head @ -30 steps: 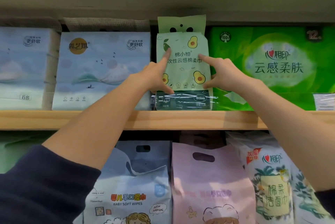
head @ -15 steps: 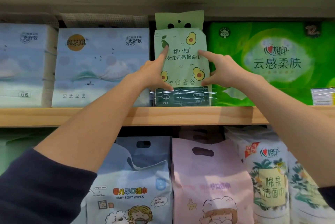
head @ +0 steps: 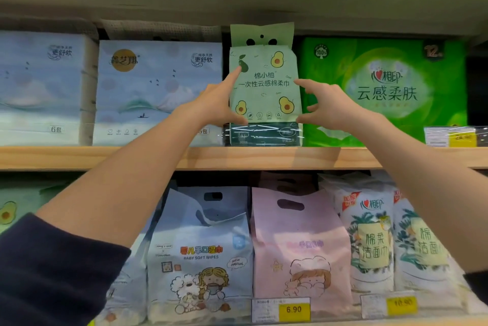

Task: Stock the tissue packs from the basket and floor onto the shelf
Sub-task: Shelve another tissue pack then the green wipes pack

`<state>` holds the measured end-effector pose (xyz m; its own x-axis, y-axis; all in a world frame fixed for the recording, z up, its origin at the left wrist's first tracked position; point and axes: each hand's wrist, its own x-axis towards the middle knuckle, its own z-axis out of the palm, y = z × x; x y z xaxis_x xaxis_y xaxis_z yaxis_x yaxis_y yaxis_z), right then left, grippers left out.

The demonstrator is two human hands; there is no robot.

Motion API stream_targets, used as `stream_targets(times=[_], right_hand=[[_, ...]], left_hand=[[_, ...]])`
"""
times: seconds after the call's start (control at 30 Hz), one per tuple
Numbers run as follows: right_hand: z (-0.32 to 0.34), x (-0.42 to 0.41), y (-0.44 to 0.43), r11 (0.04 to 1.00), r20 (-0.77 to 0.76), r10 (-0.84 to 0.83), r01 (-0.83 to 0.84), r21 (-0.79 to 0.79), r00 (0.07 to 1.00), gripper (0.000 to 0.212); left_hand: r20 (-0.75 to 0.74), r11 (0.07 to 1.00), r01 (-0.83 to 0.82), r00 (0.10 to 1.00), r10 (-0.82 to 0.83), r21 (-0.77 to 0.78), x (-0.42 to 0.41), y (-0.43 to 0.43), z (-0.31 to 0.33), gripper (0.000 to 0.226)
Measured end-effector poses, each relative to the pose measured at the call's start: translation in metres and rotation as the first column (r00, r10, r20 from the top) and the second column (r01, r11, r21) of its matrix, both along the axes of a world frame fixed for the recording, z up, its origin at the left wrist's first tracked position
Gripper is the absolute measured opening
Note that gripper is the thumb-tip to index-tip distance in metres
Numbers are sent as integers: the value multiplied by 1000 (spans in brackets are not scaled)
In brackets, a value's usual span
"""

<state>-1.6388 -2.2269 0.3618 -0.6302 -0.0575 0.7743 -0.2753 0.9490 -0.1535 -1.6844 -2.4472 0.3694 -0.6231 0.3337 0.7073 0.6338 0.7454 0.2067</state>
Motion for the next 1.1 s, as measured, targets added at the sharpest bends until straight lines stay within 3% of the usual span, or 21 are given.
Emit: stream_targets(times=[0.27,0.5,0.67,0.8,0.97,1.1], right_hand=[[-32,43,-26,1000,0,-16,16,-22,1000,55],[-98,101,-73,994,29,80,-77,-75,996,40],[-171,123,-117,972,188,223,-204,-115,956,47],[-235,142,-156,927,335,366,-312,-207,868,49],[-303,186,-201,884,509,459,-429,-184,728,55],[-351,236,-228,859,554,473,-499,-116,685,57]], left_hand=[[-73,994,105,992,-103,23,42,-28,-27,62],[23,986,163,986,-164,47,95,-86,-96,48],[161,1000,13,987,-15,16,140,-151,-174,49],[253,993,-108,961,114,-36,188,-208,-236,49],[400,959,-271,873,281,-81,269,-268,-311,53],[495,933,-357,802,335,-54,347,-294,-362,54]])
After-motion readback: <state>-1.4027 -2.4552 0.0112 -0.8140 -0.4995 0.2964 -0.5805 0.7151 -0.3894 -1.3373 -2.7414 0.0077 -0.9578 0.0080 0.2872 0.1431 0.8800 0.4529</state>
